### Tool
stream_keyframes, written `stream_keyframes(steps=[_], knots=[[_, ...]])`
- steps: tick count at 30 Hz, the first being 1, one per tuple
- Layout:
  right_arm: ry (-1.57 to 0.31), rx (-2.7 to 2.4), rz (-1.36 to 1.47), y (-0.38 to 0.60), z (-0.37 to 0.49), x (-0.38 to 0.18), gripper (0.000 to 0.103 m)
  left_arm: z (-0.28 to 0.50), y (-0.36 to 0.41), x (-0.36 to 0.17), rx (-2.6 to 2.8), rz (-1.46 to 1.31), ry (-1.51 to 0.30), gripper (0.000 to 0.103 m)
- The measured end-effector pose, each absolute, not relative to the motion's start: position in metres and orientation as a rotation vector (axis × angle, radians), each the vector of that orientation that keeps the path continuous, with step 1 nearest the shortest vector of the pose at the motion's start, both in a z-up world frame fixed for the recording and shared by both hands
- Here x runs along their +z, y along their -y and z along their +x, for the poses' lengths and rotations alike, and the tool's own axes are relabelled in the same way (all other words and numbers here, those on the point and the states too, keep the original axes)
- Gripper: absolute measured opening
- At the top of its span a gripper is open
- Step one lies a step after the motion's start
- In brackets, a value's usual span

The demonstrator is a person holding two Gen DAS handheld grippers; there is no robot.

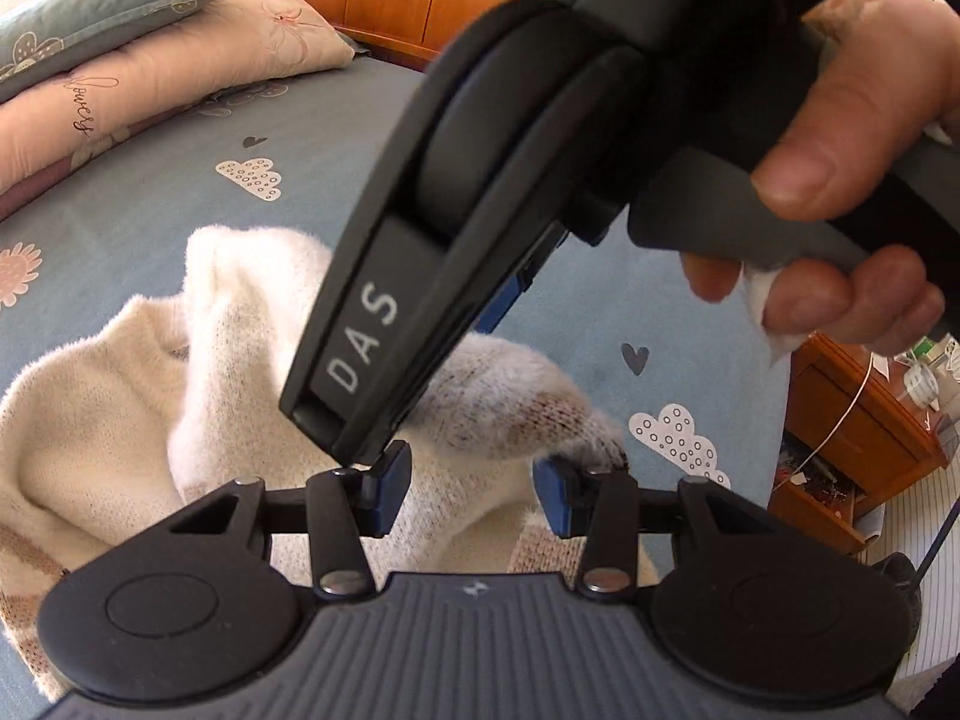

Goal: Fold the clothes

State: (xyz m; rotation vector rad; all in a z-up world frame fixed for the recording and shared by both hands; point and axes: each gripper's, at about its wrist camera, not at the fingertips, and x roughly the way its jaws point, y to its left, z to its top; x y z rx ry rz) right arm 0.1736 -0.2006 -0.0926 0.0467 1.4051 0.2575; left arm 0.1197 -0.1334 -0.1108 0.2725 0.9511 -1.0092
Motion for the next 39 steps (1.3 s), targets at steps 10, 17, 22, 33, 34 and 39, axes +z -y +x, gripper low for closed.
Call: stream_keyframes(steps=[10,17,22,33,34,39], knots=[[-1.391,0.248,0.096,0.217,0.175,-0.098,0.030,0.143,0.079,-0.105,-0.899,0.258,-1.043,0.043],[-1.389,0.264,0.126,0.216,0.173,-0.102,0.029,0.197,0.021,-0.092,-0.432,0.371,-0.931,0.052],[-1.404,0.275,0.121,0.211,0.175,-0.100,0.036,0.240,-0.002,-0.128,-0.382,0.291,-1.063,0.053],[-1.435,0.352,-0.114,0.178,0.162,-0.105,0.035,0.253,0.000,-0.163,-0.336,0.226,-1.229,0.009],[-1.432,0.347,-0.143,0.182,0.164,-0.105,0.030,0.250,-0.003,-0.159,-0.333,0.213,-1.227,0.009],[-1.399,0.267,-0.283,0.221,0.195,-0.106,0.027,0.234,-0.016,-0.139,-0.307,0.171,-1.200,0.007]])
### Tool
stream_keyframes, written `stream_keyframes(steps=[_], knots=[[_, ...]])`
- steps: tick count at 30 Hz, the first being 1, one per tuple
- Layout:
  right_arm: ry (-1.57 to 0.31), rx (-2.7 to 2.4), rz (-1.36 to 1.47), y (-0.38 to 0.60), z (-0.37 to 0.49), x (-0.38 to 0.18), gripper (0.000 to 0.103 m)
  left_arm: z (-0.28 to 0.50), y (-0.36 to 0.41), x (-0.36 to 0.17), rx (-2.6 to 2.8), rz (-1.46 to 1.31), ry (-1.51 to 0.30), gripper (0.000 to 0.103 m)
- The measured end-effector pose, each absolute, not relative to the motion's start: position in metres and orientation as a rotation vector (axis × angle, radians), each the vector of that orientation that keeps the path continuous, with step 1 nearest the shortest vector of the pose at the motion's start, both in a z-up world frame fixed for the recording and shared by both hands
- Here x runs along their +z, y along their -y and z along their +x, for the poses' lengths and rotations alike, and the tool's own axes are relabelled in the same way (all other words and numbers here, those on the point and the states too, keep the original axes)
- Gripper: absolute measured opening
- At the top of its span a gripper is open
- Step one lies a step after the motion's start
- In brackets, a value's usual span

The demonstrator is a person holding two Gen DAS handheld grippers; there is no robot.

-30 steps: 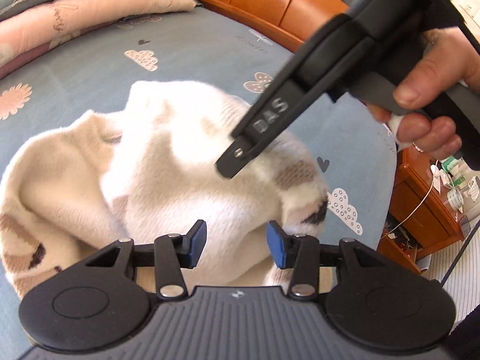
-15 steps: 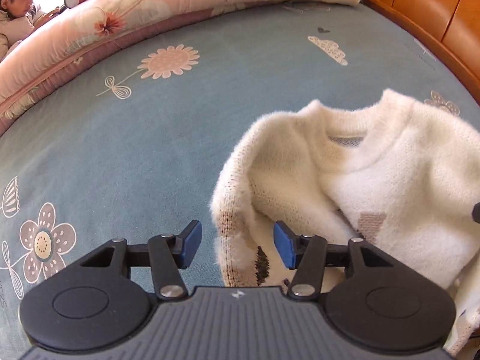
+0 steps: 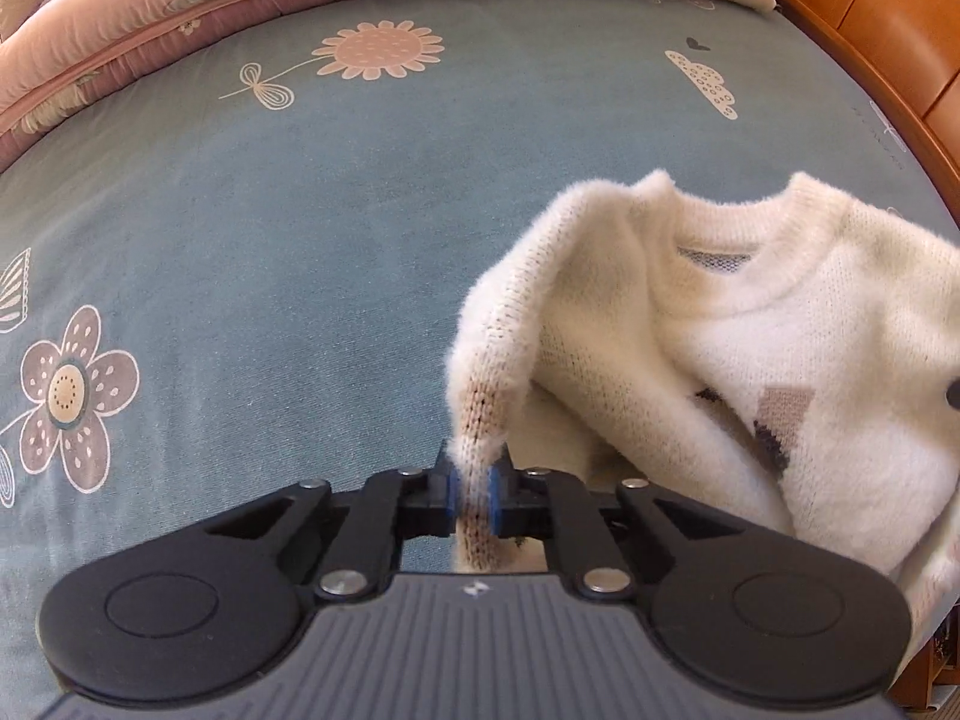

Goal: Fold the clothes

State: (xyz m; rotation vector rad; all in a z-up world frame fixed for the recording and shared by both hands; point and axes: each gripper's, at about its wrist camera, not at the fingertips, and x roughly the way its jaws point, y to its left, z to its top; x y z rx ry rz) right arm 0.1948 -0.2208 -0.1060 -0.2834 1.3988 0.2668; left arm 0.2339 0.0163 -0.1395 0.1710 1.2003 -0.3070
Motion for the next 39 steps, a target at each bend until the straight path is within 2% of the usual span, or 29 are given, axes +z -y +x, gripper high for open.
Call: stream_keyframes(steps=[6,12,17,20,24,25,27,29,32,37,39], knots=[[-1.371,0.246,-0.479,0.237,0.252,-0.133,0.027,0.226,-0.025,-0.124,-0.279,0.122,-1.176,0.006],[-1.277,0.229,-0.697,0.223,0.315,-0.165,0.026,0.247,-0.030,-0.136,-0.271,0.163,-1.175,0.006],[-1.191,0.176,-0.742,0.213,0.362,-0.182,0.026,0.263,-0.025,-0.147,-0.293,0.176,-1.171,0.007],[-1.213,0.157,-0.740,0.210,0.372,-0.206,0.027,0.269,-0.022,-0.154,-0.314,0.166,-1.177,0.009],[-1.219,0.134,-0.709,0.214,0.369,-0.213,0.033,0.271,-0.022,-0.165,-0.328,0.155,-1.206,0.016],[-1.215,0.134,-0.655,0.218,0.367,-0.206,0.039,0.271,-0.023,-0.167,-0.331,0.156,-1.208,0.017],[-1.210,0.132,-0.527,0.228,0.363,-0.187,0.047,0.272,-0.025,-0.172,-0.336,0.155,-1.219,0.028],[-1.198,0.134,-0.387,0.240,0.353,-0.166,0.054,0.275,-0.027,-0.180,-0.331,0.148,-1.239,0.035],[-1.204,0.138,-0.258,0.255,0.335,-0.150,0.055,0.282,-0.027,-0.193,-0.341,0.141,-1.275,0.044],[-1.228,0.126,-0.147,0.273,0.306,-0.144,0.055,0.306,-0.025,-0.201,-0.374,0.139,-1.250,0.049],[-1.237,0.113,-0.120,0.275,0.292,-0.145,0.055,0.320,-0.023,-0.200,-0.402,0.155,-1.222,0.055]])
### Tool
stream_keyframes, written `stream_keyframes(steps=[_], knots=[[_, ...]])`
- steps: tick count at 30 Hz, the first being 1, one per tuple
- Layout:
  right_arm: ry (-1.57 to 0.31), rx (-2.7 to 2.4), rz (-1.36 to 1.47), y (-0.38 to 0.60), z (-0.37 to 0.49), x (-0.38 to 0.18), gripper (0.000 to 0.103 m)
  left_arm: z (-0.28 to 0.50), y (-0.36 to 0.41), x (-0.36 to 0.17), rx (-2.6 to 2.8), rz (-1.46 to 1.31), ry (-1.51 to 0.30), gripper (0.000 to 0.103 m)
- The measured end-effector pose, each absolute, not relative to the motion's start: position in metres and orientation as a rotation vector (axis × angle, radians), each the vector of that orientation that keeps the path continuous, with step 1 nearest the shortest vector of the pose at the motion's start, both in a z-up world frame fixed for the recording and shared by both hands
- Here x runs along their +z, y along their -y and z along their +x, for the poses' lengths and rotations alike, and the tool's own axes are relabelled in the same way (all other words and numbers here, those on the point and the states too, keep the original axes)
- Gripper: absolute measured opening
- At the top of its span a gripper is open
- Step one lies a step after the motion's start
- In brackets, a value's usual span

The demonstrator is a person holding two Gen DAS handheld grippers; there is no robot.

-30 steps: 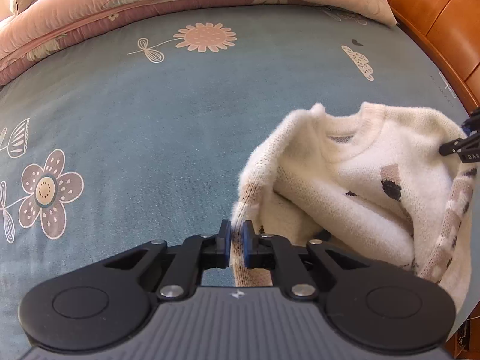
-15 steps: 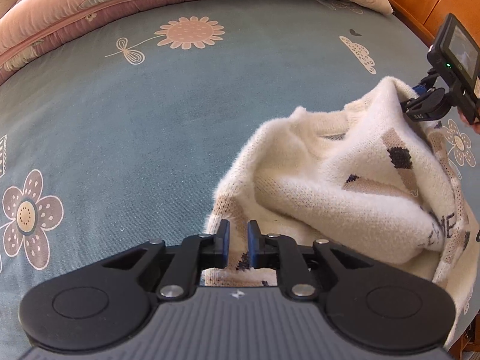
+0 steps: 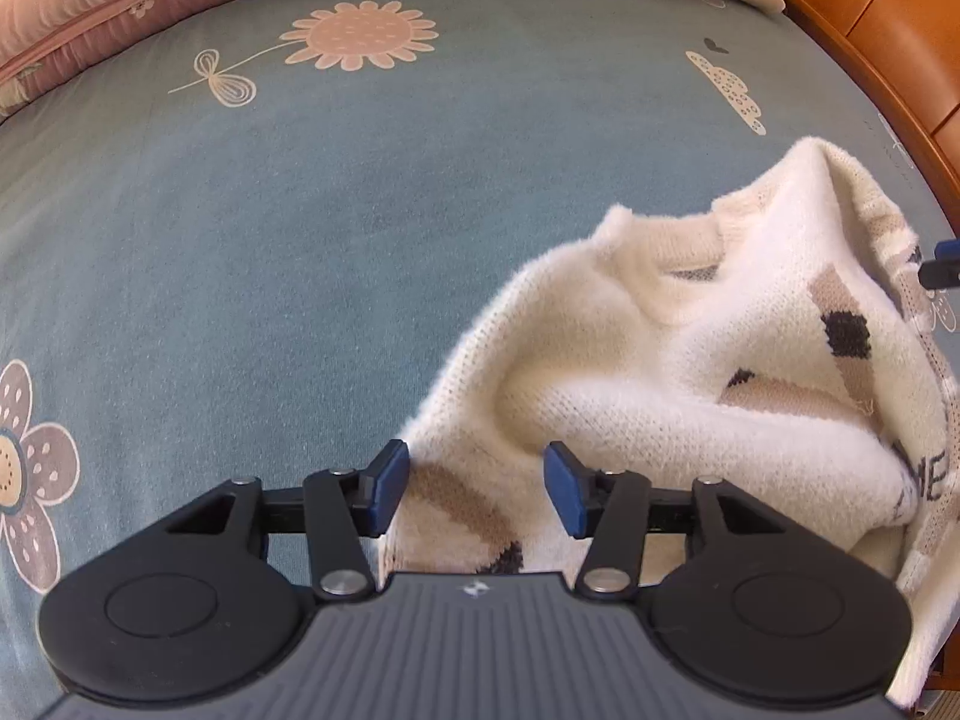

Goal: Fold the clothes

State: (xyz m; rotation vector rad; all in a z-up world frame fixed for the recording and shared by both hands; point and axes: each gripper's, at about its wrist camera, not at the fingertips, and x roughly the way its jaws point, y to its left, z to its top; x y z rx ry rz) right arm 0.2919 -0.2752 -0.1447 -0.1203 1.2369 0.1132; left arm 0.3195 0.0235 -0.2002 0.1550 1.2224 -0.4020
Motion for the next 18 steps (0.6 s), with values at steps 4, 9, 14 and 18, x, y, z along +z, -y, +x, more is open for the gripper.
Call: stream_keyframes(steps=[4,9,14,18], knots=[[-1.249,0.096,-0.071,0.280,0.275,-0.147,0.055,0.357,-0.017,-0.207,-0.502,0.145,-1.216,0.060],[-1.252,0.104,-0.051,0.282,0.266,-0.149,0.055,0.385,-0.012,-0.248,-0.633,-0.056,-1.468,0.048],[-1.248,0.110,-0.036,0.291,0.259,-0.146,0.055,0.363,-0.024,-0.235,-0.488,0.005,-1.457,0.008],[-1.259,0.106,-0.010,0.296,0.255,-0.149,0.055,0.345,-0.041,-0.208,-0.406,0.052,-1.407,0.008]])
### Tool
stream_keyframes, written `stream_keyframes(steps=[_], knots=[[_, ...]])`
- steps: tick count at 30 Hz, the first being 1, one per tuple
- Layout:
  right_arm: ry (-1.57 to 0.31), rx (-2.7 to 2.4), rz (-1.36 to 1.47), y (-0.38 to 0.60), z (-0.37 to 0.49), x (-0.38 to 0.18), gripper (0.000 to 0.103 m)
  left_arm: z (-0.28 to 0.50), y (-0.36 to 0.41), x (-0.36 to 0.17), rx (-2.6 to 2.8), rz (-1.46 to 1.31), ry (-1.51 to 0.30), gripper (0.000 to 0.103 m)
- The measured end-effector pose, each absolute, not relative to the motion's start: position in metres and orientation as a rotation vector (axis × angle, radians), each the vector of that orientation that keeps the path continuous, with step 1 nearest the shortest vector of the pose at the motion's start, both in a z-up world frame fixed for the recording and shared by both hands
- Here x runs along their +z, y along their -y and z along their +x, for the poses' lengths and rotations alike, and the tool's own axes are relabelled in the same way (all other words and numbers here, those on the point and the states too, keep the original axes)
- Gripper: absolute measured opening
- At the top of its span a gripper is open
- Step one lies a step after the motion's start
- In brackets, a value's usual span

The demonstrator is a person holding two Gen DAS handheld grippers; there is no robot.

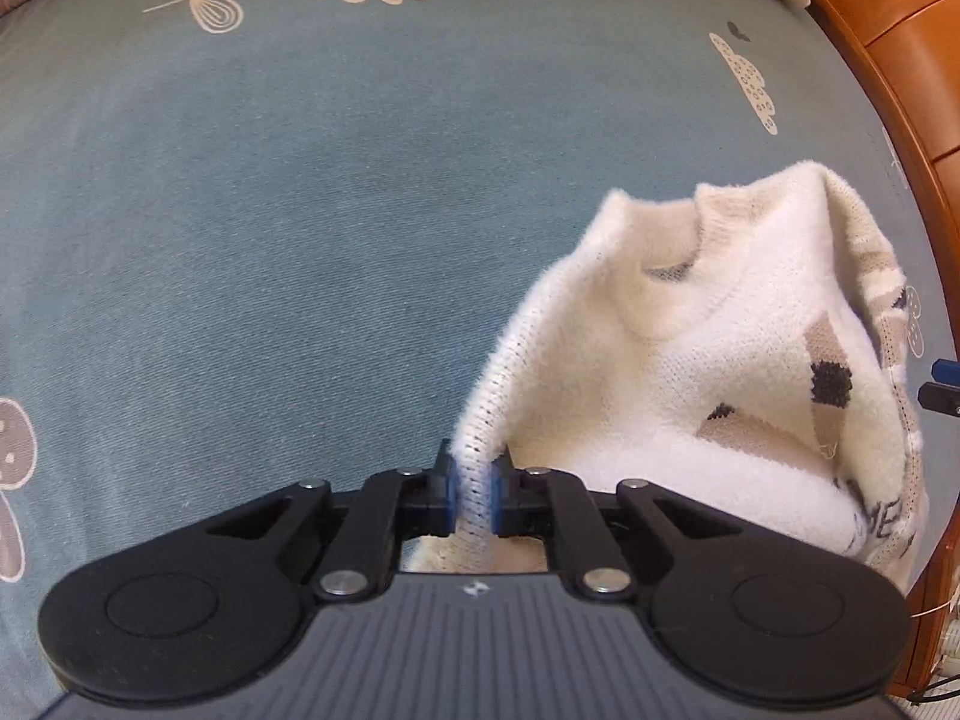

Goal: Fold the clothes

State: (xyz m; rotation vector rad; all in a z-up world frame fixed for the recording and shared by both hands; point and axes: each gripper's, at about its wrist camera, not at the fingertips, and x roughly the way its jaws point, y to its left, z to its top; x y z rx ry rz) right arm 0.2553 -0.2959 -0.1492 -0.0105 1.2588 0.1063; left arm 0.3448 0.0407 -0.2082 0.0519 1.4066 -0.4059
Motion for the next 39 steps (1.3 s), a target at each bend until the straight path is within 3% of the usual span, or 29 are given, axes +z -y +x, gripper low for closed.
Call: stream_keyframes(steps=[10,12,18,21,22,29,39], knots=[[-1.302,0.176,-0.003,0.265,0.228,-0.156,0.055,0.341,-0.016,-0.191,-0.357,0.148,-1.276,0.011],[-1.303,0.183,0.002,0.263,0.219,-0.153,0.055,0.334,-0.014,-0.182,-0.358,0.161,-1.244,0.018],[-1.348,0.194,0.058,0.264,0.191,-0.151,0.055,0.308,-0.032,-0.155,-0.303,0.131,-1.197,0.024],[-1.363,0.201,0.051,0.260,0.178,-0.153,0.056,0.286,-0.047,-0.144,-0.284,0.102,-1.189,0.042],[-1.360,0.199,0.049,0.259,0.174,-0.153,0.056,0.278,-0.052,-0.142,-0.280,0.086,-1.193,0.043],[-1.346,0.231,0.064,0.245,0.157,-0.144,0.057,0.217,-0.084,-0.140,-0.262,-0.039,-1.228,0.055],[-1.337,0.279,0.017,0.217,0.111,-0.134,0.057,0.146,-0.107,-0.171,-0.252,-0.104,-1.283,0.058]])
